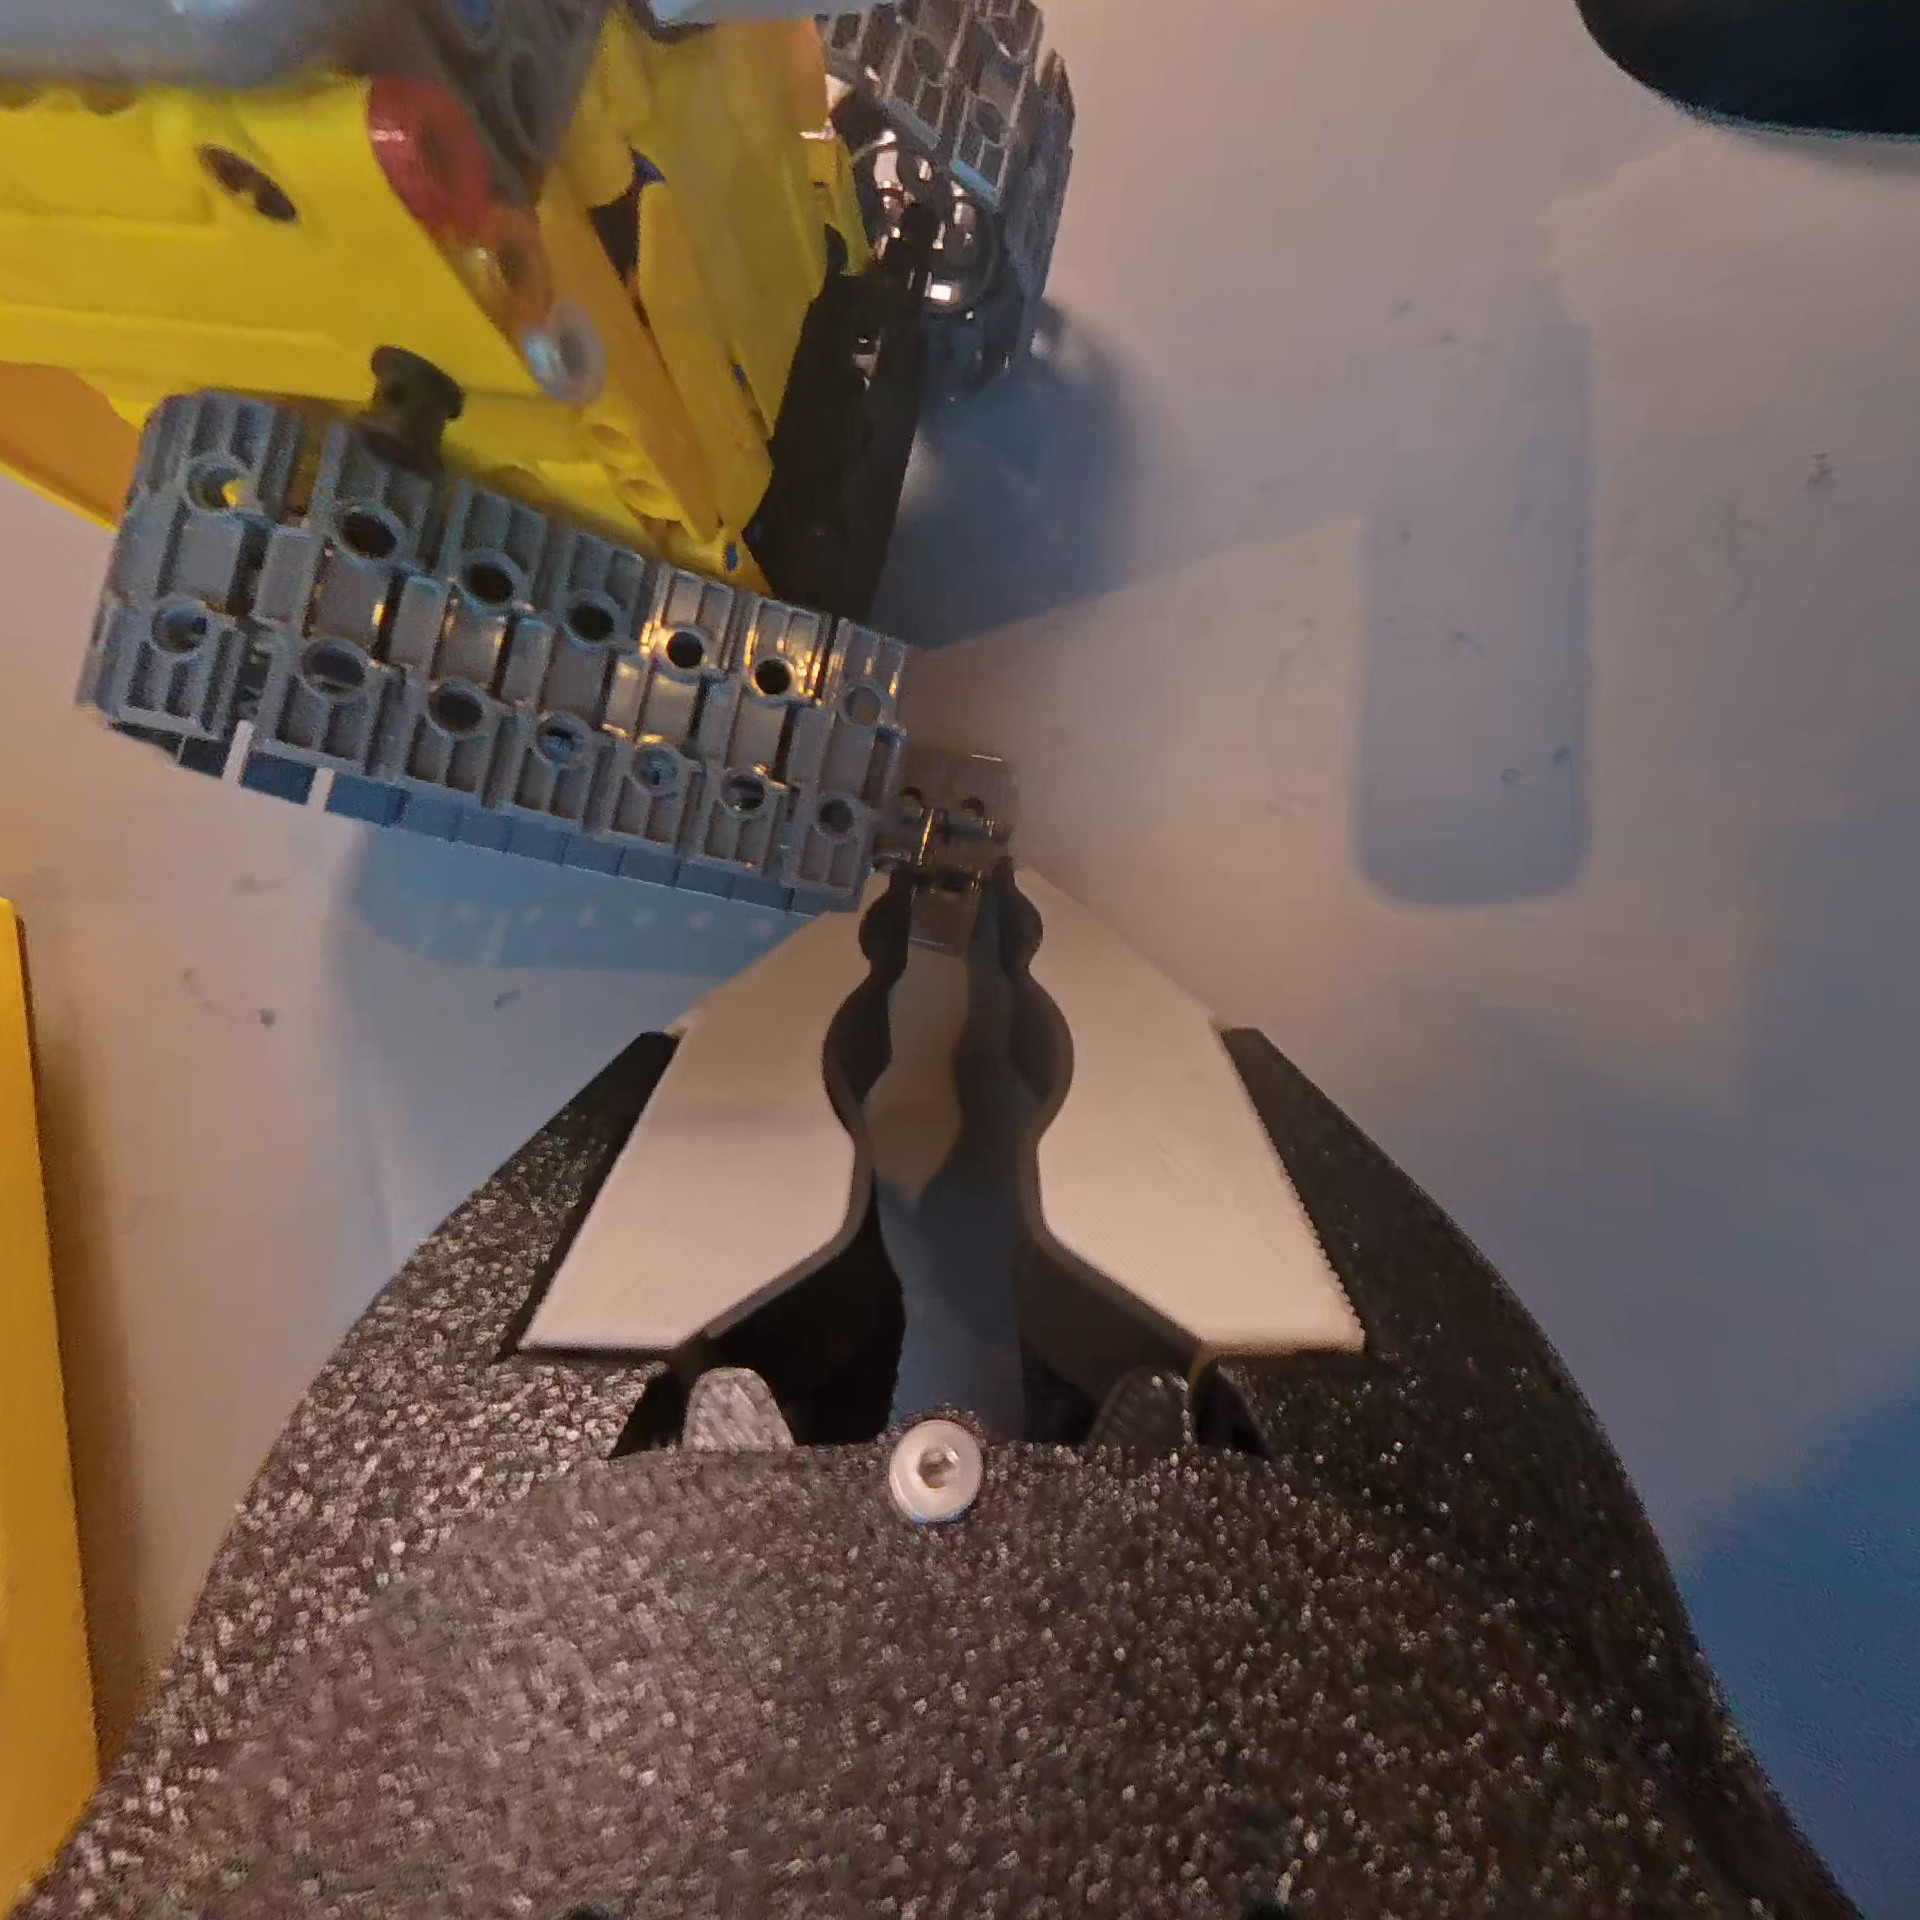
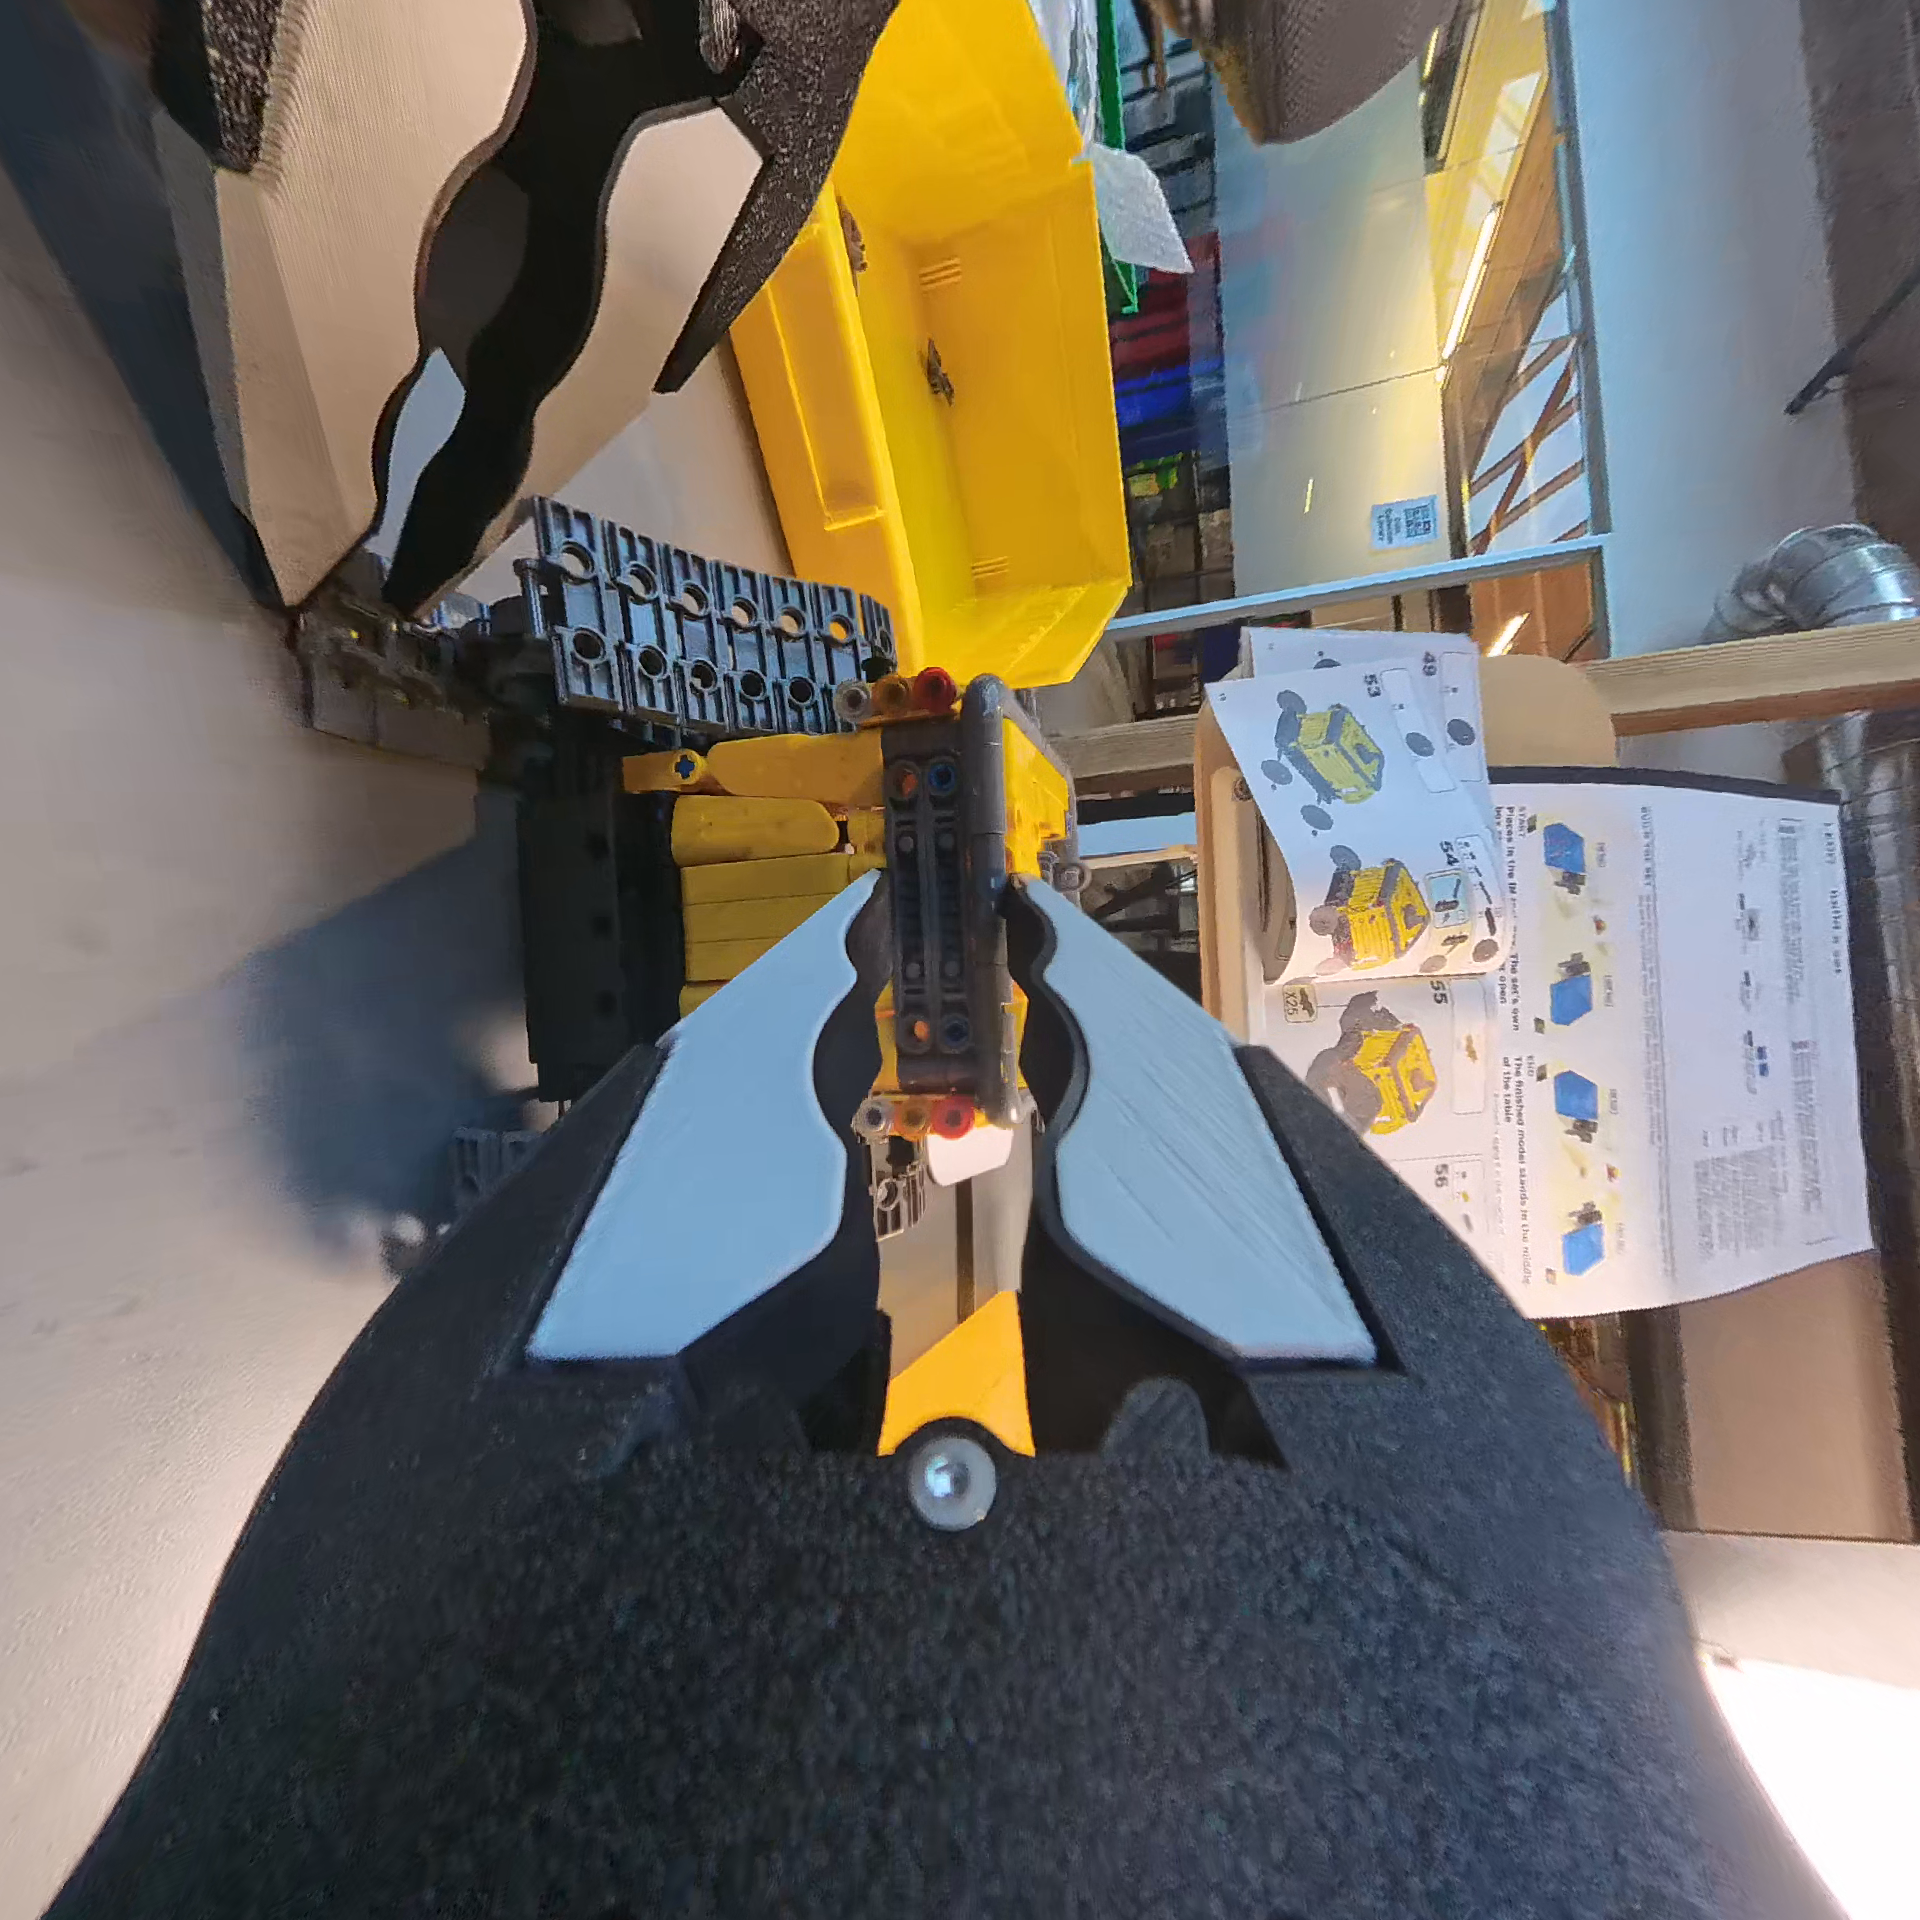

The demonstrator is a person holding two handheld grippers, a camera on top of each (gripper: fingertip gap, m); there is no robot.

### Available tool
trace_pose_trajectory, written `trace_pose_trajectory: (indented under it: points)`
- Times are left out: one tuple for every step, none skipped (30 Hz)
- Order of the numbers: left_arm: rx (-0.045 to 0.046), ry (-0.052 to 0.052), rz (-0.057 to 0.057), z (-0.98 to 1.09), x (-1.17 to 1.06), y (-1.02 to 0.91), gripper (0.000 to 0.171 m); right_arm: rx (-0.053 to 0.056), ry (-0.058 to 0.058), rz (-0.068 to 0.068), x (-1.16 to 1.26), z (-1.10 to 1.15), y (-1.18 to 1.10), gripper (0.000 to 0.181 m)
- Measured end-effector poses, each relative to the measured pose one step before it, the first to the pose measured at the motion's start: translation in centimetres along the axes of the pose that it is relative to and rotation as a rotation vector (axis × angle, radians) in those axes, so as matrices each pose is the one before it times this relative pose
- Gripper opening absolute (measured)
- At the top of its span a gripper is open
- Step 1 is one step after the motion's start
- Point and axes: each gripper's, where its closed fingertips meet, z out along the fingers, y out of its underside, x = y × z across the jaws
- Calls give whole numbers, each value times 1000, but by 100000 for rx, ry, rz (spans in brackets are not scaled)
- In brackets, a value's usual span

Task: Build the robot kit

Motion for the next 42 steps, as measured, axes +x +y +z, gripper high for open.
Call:
trace_pose_trajectory:
  points:
    - [-226,-631,-328,5,21,-2,16,-558,-825,390,-46,-111,-71,20]
    - [-332,-875,447,-2,-10,18,16,-423,-806,303,-25,-72,-17,20]
    - [-60,-607,154,12,5,-9,16,-405,318,1003,234,-106,33,14]
    - [262,276,-195,17,88,-26,16,306,-1390,322,-46,-61,10,14]
    - [93,182,-475,-18,42,2,16,102,-271,63,-16,-39,18,14]
    - [-279,50,-200,-107,6,64,16,-162,117,-124,-24,-33,-19,15]
    - [204,709,-32,-300,106,7,15,-456,-72,327,-7,-6,9,15]
    - [1386,1869,-868,-550,262,-144,15,-577,-611,495,0,-30,32,16]
    - [2149,3167,-1923,-722,392,-209,16,-71,-843,312,1,-95,-6,17]
    - [2044,3933,-3361,-761,390,-166,19,731,-445,733,50,-150,-104,17]
    - [1974,2721,-4499,-707,94,-140,22,1160,-393,986,33,-176,-166,17]
    - [3085,986,-4676,-633,-284,-293,24,740,70,887,75,-149,-122,17]
    - [3518,1284,-4430,-496,-323,-373,26,-60,110,511,85,-85,-27,18]
    - [2959,1846,-4347,-322,-312,-338,29,-183,477,-452,131,-116,-87,19]
    - [2358,179,-3425,-211,-511,-316,31,1577,-275,-834,-15,-274,-529,19]
    - [917,-816,-916,-97,-512,-127,31,2675,-1795,447,-258,-368,-878,19]
    - [-870,-1580,1488,37,-420,103,31,1688,-3448,2902,-546,-285,-828,18]
    - [-1275,-814,3142,112,-58,153,31,559,-7138,5666,-1220,-124,-605,18]
    - [286,-175,1981,104,112,-110,30,-887,-8969,8166,-1707,143,-256,19]
    - [1834,998,-970,125,147,-388,29,-959,-8817,8452,-1912,416,-7,19]
    - [2389,2696,-3708,162,169,-510,28,-830,-6188,6627,-1548,650,222,19]
    - [2069,3105,-4440,184,63,-462,28,-1626,-1947,3746,-790,799,492,19]
    - [1160,1963,-3545,194,-202,-279,28,-2540,-641,858,-400,808,580,19]
    - [176,-182,-2778,176,-538,-103,27,-1074,-24,344,-143,715,243,19]
    - [165,-613,-2001,156,-476,-55,23,617,-2172,1849,-295,637,-105,19]
    - [225,1718,-1012,129,41,-28,20,-156,-4119,3802,-439,642,-31,20]
    - [388,780,-265,75,32,-55,18,-948,-2293,3767,-68,611,80,22]
    - [21,-2281,779,14,-320,10,14,-645,-1016,2071,128,494,56,22]
    - [-671,-2266,2077,-30,-254,116,12,-1192,-1461,1349,35,401,143,22]
    - [384,-759,1972,-67,27,-59,11,-1556,-579,1410,153,356,178,23]
    - [650,-1335,1948,-41,-59,-87,11,-523,-267,1273,163,242,76,23]
    - [237,-646,1791,18,23,10,11,378,-1149,2141,44,130,-42,23]
    - [-400,93,1072,96,98,125,11,357,-1912,2388,-82,67,0,20]
    - [471,210,507,63,100,-3,10,363,-1659,2337,-97,26,49,18]
    - [-37,338,347,4,108,65,10,1034,997,1110,183,27,30,14]
    - [-341,425,1004,-42,141,83,8,1413,1756,-2267,140,-1,31,12]
    - [-196,-237,1606,-65,49,70,7,1097,1338,-2346,-12,-19,13,12]
    - [-141,-493,1480,-68,-2,44,7,389,1002,-1385,-23,-38,-11,11]
    - [-5,-184,703,-56,11,11,6,333,1081,-1897,-32,-41,-51,10]
    - [-117,244,414,-19,45,34,6,1947,1177,-1563,-18,-158,-317,6]
    - [267,-176,723,-21,-23,-10,6,2564,1724,-164,161,-237,-437,2]
    - [514,-161,980,-38,8,-23,5,518,1320,-588,255,-209,-111,2]
